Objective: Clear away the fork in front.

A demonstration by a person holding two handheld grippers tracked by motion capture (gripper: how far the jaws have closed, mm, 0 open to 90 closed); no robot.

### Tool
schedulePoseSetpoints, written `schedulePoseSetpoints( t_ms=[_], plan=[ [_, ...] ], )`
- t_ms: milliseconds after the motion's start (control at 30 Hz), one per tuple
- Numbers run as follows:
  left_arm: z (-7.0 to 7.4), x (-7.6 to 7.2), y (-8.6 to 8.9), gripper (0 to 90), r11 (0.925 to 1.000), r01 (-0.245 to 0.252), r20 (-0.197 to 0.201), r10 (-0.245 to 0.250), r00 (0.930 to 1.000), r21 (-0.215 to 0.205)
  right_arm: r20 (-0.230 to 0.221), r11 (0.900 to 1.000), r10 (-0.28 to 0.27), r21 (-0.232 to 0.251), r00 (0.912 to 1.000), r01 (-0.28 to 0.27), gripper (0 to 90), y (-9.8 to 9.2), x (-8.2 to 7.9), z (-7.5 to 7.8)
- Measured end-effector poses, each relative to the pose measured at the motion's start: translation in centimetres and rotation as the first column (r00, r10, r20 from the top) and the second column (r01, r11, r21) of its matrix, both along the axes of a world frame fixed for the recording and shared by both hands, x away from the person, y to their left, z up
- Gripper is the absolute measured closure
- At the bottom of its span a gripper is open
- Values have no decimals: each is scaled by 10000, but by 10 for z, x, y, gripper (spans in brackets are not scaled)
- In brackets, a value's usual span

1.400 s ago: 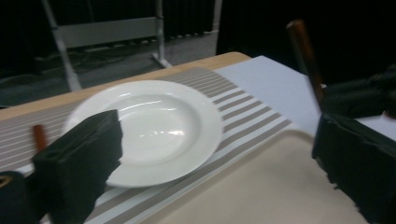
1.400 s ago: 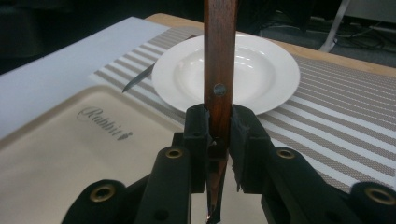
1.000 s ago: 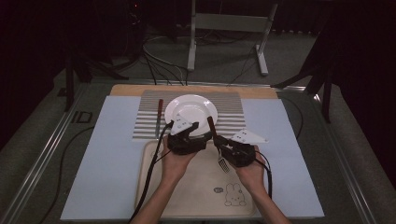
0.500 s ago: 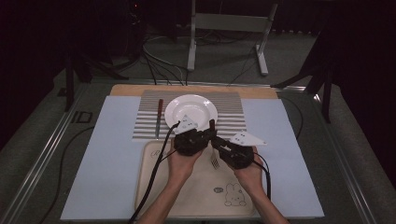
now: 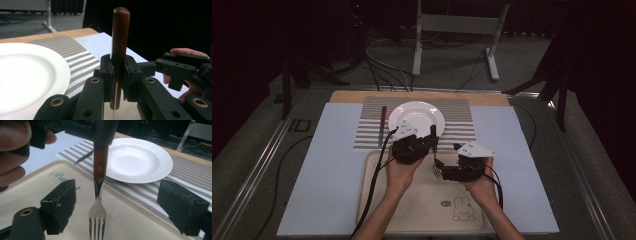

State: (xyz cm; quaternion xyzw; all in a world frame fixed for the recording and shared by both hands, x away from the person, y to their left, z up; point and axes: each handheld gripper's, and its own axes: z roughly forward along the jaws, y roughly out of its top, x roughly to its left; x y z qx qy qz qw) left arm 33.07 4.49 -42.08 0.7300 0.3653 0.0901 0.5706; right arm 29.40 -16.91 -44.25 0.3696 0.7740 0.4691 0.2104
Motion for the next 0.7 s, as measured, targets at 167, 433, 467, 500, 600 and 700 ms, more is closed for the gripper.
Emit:
schedulePoseSetpoints(
  t_ms=[167,433,467,500,600,700],
  plan=[
    [3,1,7,806,10000,-12,-61,12,10000,-74,39,9995,-242,-192,9997,243,143,-6,-3,-1],
    [7,2,18,806,9998,-55,-171,52,9998,-204,279,9981,-605,-114,9978,608,129,-19,-9,-7],
    [8,3,19,805,9997,-70,-181,65,9998,-224,356,9973,-731,-45,9967,733,134,-21,-10,-8],
    [8,3,21,806,9997,-94,-186,90,9998,-217,392,9966,-825,13,9958,825,135,-23,-10,-9],
    [10,3,25,806,9996,-131,-222,125,9997,-262,527,9949,-1008,52,9935,1006,134,-29,-12,-11],
    [12,4,29,805,9996,-125,-217,120,9997,-252,656,9941,-1084,70,9919,1082,133,-34,-16,-12]
  ],
)
